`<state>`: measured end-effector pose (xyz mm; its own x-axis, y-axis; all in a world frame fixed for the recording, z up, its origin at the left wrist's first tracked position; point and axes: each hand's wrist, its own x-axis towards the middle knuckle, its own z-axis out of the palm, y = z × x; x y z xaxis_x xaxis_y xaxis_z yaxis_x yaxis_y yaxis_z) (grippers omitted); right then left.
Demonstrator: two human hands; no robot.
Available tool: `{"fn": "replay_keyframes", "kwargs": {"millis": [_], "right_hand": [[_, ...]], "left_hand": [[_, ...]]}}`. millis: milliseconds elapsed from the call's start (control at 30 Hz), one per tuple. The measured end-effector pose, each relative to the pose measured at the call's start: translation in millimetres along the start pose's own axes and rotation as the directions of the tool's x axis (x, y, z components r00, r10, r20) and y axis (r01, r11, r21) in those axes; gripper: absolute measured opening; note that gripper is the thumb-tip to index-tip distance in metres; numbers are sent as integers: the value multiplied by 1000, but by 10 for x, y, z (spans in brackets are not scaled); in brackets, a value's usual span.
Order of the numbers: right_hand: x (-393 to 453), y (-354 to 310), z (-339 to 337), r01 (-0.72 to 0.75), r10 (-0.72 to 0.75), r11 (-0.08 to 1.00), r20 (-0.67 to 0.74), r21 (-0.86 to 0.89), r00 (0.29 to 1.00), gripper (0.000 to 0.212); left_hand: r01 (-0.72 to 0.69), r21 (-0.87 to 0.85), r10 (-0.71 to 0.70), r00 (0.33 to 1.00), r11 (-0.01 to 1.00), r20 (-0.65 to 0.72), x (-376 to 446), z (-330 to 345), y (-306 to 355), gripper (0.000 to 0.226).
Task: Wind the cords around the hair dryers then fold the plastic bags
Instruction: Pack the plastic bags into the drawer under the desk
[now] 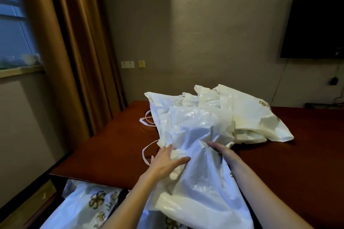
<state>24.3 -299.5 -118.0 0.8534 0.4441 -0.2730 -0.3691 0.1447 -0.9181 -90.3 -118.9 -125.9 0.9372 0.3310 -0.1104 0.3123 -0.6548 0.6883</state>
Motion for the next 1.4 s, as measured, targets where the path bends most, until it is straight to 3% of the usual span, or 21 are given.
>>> {"fn": "replay_keyframes", "kwargs": {"millis": [100, 167, 267, 333, 367, 400, 500, 533, 600, 733, 800, 833, 900, 967, 1033, 1133, 1200, 1267, 1333, 1367, 1400], "right_hand": [[-106, 88, -20, 36, -35, 999, -1, 41, 999, 39], [-190, 126, -36, 65, -65, 995, -1, 71, 998, 30], [-348, 155, -58, 88, -89, 988, 1, 130, 996, 8], [-436, 157, -86, 108, -113, 980, 19, 169, 993, 31], [-485, 148, -79, 107, -114, 980, 28, 168, 993, 48], [-547, 138, -57, 107, -116, 980, 49, 170, 992, 53], [-749, 138, 48, 149, -177, 961, 104, 234, 979, 12], [-813, 148, 98, 163, -198, 954, 125, 251, 972, 21], [-950, 160, 188, 166, -225, 942, 184, 291, 957, 44], [-1307, 214, 390, 176, -236, 946, 205, 272, 950, 32], [-1396, 300, 450, 188, -251, 946, 229, 263, 940, 23], [-1440, 356, 482, 188, -251, 947, 237, 259, 939, 16], [-1463, 508, 503, 184, -228, 964, 238, 192, 944, 42], [-1498, 661, 474, 235, -250, 966, 158, 109, 955, 38], [-1578, 781, 423, 279, -275, 960, 145, -10, 950, 41], [-1651, 867, 306, 291, -258, 927, 164, -235, 952, 79], [-1712, 817, 241, 308, -280, 870, 129, -385, 951, 112], [-1768, 716, 189, 375, -398, 757, 76, -535, 914, 121], [-1828, 585, 155, 544, -633, 549, 111, -635, 767, 94], [-1853, 530, 162, 625, -722, 386, 199, -679, 662, 82], [-1862, 506, 194, 658, -720, 251, 317, -710, 617, 75]], "left_hand": [[-10, -131, 8, 1000, 991, -15, -90, -103, -19, 97], [-13, -106, 6, 997, 994, -71, -170, -233, -7, 86], [-51, -28, 43, 972, 998, -231, -371, -527, 29, 48], [-66, 55, 82, 921, 996, -381, -532, -676, 59, 35], [-69, 87, 100, 901, 994, -422, -605, -709, 63, 39], [-73, 96, 106, 908, 993, -405, -667, -711, 66, 51], [-51, -38, 49, 998, 998, -48, -779, -556, 68, 104], [-72, -125, 74, 997, 990, 19, -826, -479, 72, 112], [-60, -344, 86, 994, 937, 62, -916, -357, 72, 103], [135, -726, 93, 960, 674, 265, -1235, -227, 173, 55], [149, -805, 119, 958, 574, 262, -1392, -177, 195, 48], [134, -821, 123, 963, 555, 240, -1447, -148, 180, 46], [116, -829, 135, 965, 547, 224, -1567, -78, 129, 35], [123, -814, 129, 963, 568, 236, -1700, 22, 45, 28], [150, -796, 61, 972, 587, 229, -1807, 146, -44, 48], [191, -771, 1, 970, 607, 242, -1935, 321, -147, 67], [194, -754, -8, 970, 627, 243, -1978, 373, -191, 54], [204, -724, -8, 964, 659, 264, -2019, 379, -199, 33], [228, -698, 2, 950, 679, 312, -2051, 422, -228, 8], [238, -691, 19, 940, 683, 341, -2076, 455, -236, 11], [248, -679, 29, 929, 691, 368, -2119, 484, -220, 15]]}}
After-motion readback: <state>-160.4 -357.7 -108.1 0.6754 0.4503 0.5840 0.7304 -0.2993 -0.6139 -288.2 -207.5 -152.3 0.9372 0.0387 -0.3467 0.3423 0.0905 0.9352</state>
